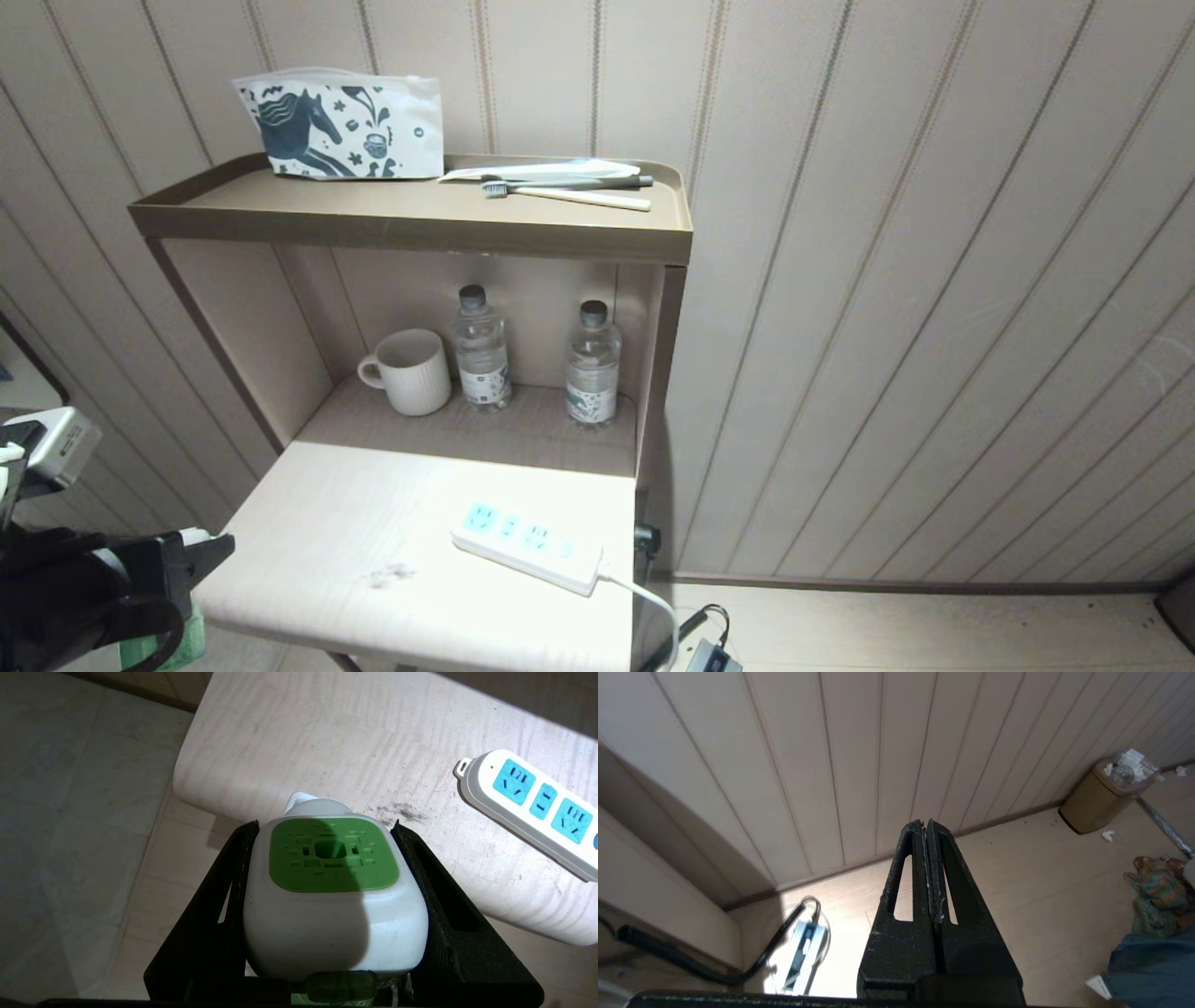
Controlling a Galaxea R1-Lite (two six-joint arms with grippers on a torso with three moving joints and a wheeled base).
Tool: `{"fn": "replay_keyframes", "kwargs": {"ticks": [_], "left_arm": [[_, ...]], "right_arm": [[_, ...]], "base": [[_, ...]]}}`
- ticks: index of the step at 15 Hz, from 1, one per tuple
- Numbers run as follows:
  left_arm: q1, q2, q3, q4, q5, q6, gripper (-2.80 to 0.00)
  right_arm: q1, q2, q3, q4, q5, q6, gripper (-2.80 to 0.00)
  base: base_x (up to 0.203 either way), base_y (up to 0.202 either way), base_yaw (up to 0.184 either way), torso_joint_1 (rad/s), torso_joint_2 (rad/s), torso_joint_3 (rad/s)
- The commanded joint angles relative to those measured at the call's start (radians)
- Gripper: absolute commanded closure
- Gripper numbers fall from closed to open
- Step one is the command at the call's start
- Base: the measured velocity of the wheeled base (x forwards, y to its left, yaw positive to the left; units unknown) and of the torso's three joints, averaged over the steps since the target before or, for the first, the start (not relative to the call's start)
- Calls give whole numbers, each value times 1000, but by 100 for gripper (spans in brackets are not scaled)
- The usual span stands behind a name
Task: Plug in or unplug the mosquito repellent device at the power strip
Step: Place the mosquito repellent liquid on the table
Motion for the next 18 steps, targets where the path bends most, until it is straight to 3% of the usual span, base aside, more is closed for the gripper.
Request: {"fn": "replay_keyframes", "kwargs": {"ticks": [1,4,6,9,11,14,18], "left_arm": [[0,1,5,1,2,-3,0],[0,8,24,-42,-21,1,0],[0,11,31,-57,-34,13,0],[0,9,53,-92,-38,41,0],[0,12,56,-99,-38,46,0],[-2,23,57,-106,-44,46,0],[-2,34,138,-277,-71,96,0]], "right_arm": [[-13,-45,51,-22,-1,-1,0],[-28,-49,232,-248,34,-89,0],[-31,-54,359,-414,243,-123,0],[-19,-72,377,-331,477,-134,0],[41,-128,377,-300,501,-145,0],[57,-212,377,-273,459,-197,0],[58,-328,377,-168,415,-112,0]], "base": [[0,0,0,0,0,0],[0,0,0,0,0,0],[0,0,0,0,0,0],[0,0,0,0,0,0],[0,0,0,0,0,0],[0,0,0,0,0,0],[0,0,0,0,0,0]]}}
